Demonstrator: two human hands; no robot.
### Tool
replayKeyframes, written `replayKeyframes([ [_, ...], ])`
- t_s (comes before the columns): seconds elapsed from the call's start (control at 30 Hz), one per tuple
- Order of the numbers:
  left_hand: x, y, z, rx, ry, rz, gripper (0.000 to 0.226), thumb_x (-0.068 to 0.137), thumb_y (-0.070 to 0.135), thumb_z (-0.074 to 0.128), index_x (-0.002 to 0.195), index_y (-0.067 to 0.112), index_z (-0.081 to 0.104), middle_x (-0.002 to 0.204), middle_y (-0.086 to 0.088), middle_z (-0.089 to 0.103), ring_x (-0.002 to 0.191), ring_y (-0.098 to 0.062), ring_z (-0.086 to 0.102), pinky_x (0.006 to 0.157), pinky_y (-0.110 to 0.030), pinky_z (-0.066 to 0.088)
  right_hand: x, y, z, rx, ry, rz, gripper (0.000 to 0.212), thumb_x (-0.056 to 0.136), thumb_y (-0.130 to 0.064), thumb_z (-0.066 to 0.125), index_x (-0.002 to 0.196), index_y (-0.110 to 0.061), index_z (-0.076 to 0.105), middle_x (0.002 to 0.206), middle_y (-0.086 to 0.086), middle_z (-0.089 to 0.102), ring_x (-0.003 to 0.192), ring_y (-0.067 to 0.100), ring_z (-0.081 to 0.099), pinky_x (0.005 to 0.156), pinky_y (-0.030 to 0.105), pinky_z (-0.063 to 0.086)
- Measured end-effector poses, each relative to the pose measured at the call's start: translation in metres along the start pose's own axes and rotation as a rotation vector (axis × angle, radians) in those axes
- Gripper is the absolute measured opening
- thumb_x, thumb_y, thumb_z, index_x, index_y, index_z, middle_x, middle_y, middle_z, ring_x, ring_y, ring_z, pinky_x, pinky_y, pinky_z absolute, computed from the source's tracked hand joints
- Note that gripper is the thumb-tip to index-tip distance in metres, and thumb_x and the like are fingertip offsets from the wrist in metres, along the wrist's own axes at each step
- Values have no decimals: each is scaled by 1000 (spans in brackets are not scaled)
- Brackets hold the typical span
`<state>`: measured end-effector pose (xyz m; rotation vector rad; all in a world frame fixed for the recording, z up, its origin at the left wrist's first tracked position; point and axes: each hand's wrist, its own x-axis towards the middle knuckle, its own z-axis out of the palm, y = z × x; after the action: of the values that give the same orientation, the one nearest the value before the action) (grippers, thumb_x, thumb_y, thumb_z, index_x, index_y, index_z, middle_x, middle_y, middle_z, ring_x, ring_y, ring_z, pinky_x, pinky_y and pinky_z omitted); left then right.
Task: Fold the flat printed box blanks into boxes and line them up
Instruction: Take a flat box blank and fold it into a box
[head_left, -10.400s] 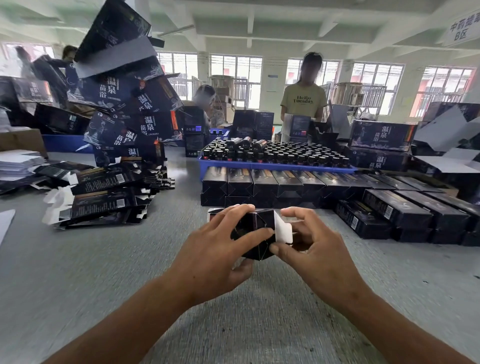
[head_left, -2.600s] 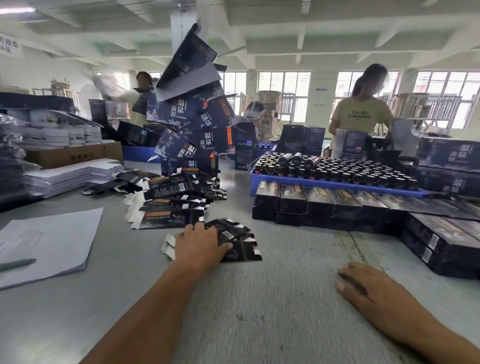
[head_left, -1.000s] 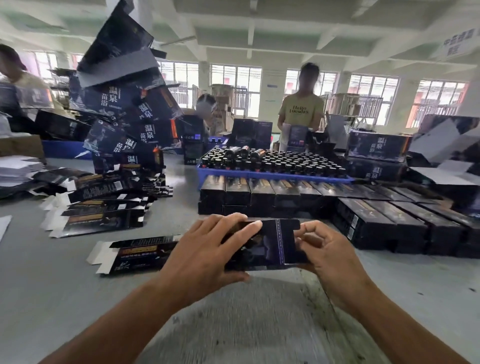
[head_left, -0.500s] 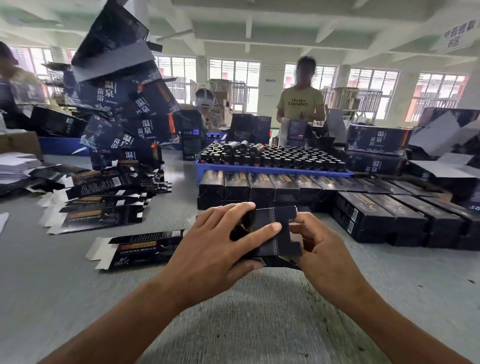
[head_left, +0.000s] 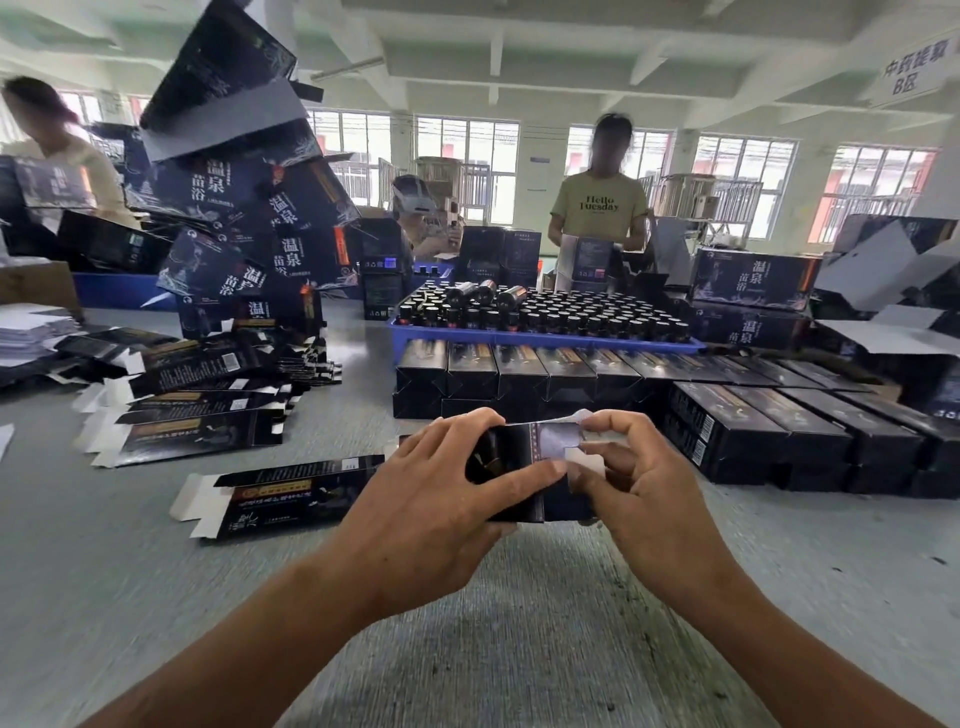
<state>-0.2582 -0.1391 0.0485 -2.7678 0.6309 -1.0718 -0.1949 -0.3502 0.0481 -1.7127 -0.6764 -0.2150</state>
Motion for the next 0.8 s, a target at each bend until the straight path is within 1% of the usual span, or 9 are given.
replayKeyframes([
  [0.1, -1, -1, 2, -42, -6, -14, 67, 87, 44, 61, 149, 41, 36, 139, -14, 46, 116, -30, 58, 82, -41, 55, 0, -1, 2, -7, -1, -12, 37, 93, -16, 70, 110, -44, 53, 100, -19, 75, 81, 11, 74, 63, 22, 57],
  [0.2, -2, -3, 4, -96, -4, -28, 73, 86, 41, 69, 149, 42, 34, 141, -13, 43, 116, -28, 56, 81, -41, 55, -2, -4, 4, -58, -6, -45, 48, 94, -18, 69, 104, -62, 50, 102, -17, 75, 84, 11, 74, 70, 29, 61],
  [0.3, -2, -3, 4, -101, -18, -30, 76, 83, 38, 76, 149, 41, 36, 141, -12, 43, 116, -28, 56, 82, -42, 56, -4, -5, 3, -120, 0, -69, 55, 94, -24, 68, 105, -72, 43, 106, -20, 73, 87, 4, 73, 72, 24, 60],
  [0.37, -2, -2, 3, -98, -15, -22, 73, 82, 37, 77, 146, 40, 40, 140, -13, 44, 115, -28, 57, 83, -42, 55, -4, -4, 2, -103, -8, -76, 53, 95, -23, 67, 109, -68, 43, 103, -26, 72, 87, 2, 72, 69, 18, 57],
  [0.43, -1, -1, 2, -98, -9, -16, 69, 81, 35, 77, 142, 38, 44, 140, -14, 45, 114, -29, 57, 84, -42, 54, -4, -4, 1, -80, -10, -69, 50, 96, -20, 66, 114, -61, 44, 105, -33, 69, 87, 2, 72, 68, 17, 57],
  [0.47, -1, 0, 2, -100, -5, -19, 68, 81, 34, 78, 140, 37, 45, 139, -15, 46, 114, -29, 58, 85, -42, 54, -5, -4, 2, -80, -4, -70, 49, 96, -20, 66, 116, -59, 44, 107, -33, 68, 87, 2, 72, 68, 18, 57],
  [0.6, -1, 1, 4, -78, 12, -33, 67, 79, 33, 79, 137, 35, 45, 141, -16, 47, 120, -32, 57, 94, -43, 50, -7, -3, 5, -106, 18, -80, 54, 95, -21, 67, 126, -58, 43, 106, -21, 72, 88, 3, 72, 73, 20, 59],
  [0.7, -2, 1, 4, -54, 21, -27, 66, 80, 34, 75, 138, 35, 44, 144, -16, 48, 126, -34, 55, 99, -42, 42, -8, -4, 5, -196, 20, -114, 39, 96, -21, 66, 114, -54, 55, 102, -24, 71, 85, 1, 71, 72, 23, 61],
  [0.8, -2, 1, 5, -63, 22, -37, 73, 79, 31, 80, 141, 34, 42, 145, -17, 48, 127, -35, 55, 100, -45, 44, -8, -6, 4, -251, 21, -131, 35, 96, -19, 66, 109, -52, 60, 94, -23, 71, 80, 3, 70, 73, 26, 61],
])
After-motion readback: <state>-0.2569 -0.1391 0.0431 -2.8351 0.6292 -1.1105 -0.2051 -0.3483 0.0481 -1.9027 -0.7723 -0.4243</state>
